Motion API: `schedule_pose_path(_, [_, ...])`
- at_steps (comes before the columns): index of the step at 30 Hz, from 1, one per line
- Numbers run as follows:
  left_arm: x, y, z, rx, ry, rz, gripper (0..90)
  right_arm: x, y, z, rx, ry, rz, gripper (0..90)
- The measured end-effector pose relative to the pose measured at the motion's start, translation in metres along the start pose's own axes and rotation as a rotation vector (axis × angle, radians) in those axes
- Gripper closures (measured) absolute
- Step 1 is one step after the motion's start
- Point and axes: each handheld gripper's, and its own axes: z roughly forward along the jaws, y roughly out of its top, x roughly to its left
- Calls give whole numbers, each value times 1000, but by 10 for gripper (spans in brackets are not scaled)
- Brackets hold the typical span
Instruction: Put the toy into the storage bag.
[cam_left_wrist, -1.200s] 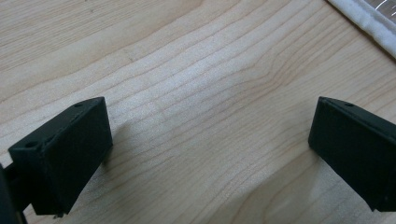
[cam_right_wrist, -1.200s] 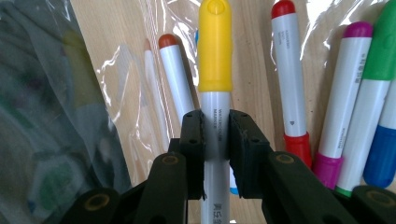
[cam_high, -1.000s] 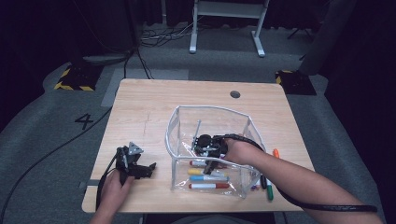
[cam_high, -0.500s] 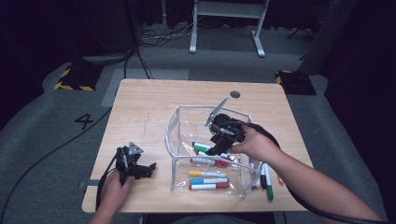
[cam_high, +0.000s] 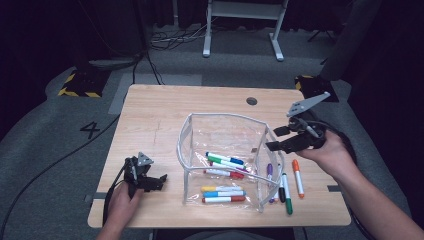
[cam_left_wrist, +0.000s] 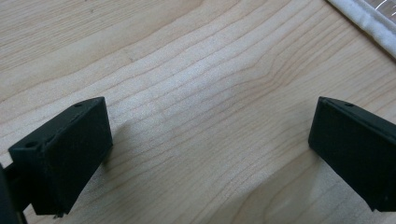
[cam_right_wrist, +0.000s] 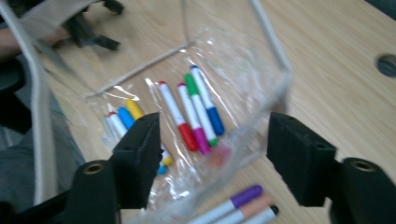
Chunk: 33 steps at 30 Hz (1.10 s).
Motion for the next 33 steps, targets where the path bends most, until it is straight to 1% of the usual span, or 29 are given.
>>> schedule_pose_path(2, [0, 0, 0, 0, 0, -1, 0, -7, -13, -7, -10, -44, 39, 277])
schedule_pose_path(4, [0, 0, 0, 0, 0, -1, 0, -14, -25, -13, -14, -88, 66, 223])
schedule_pose_path(6, [0, 0, 0, 0, 0, -1, 0, -20, -38, -17, -12, -123, 100, 192])
schedule_pose_path(8, [0, 0, 0, 0, -1, -1, 0, -25, -49, -19, -7, -141, 124, 188])
schedule_pose_path(9, [0, 0, 0, 0, 0, 0, 0, -28, -55, -18, 3, -161, 138, 197])
schedule_pose_path(12, [0, 0, 0, 0, -1, -2, 0, -36, -74, -16, 20, -218, 179, 263])
schedule_pose_path(13, [0, 0, 0, 0, -1, -2, 0, -40, -80, -14, 30, -222, 190, 278])
schedule_pose_path(16, [0, 0, 0, 0, -1, -2, 0, -53, -99, -6, 46, -205, 258, 312])
schedule_pose_path(18, [0, 0, 0, 0, -1, -2, 0, -59, -109, 1, 68, -213, 282, 333])
schedule_pose_path(20, [0, 0, 0, -1, -1, -1, 0, -65, -120, 8, 91, -214, 311, 379])
schedule_pose_path(21, [0, 0, 0, 0, 0, -1, 0, -69, -127, 16, 112, -218, 330, 414])
schedule_pose_path(23, [0, 0, 0, 0, 0, -1, 0, -72, -135, 24, 132, -212, 345, 441])
schedule_pose_path(24, [0, 0, 0, 0, -1, -2, 0, -73, -139, 29, 148, -207, 365, 467])
schedule_pose_path(26, [0, 0, 0, 0, -1, -2, 0, -73, -149, 42, 186, -185, 386, 519])
schedule_pose_path(29, [0, 0, 0, 0, -1, -2, 0, -76, -165, 63, 262, -175, 426, 552])
schedule_pose_path(31, [0, 0, 0, 0, 0, -1, 0, -78, -172, 72, 286, -169, 452, 565])
schedule_pose_path(33, [0, 0, 0, 0, 0, -2, 0, -80, -178, 79, 306, -175, 469, 574])
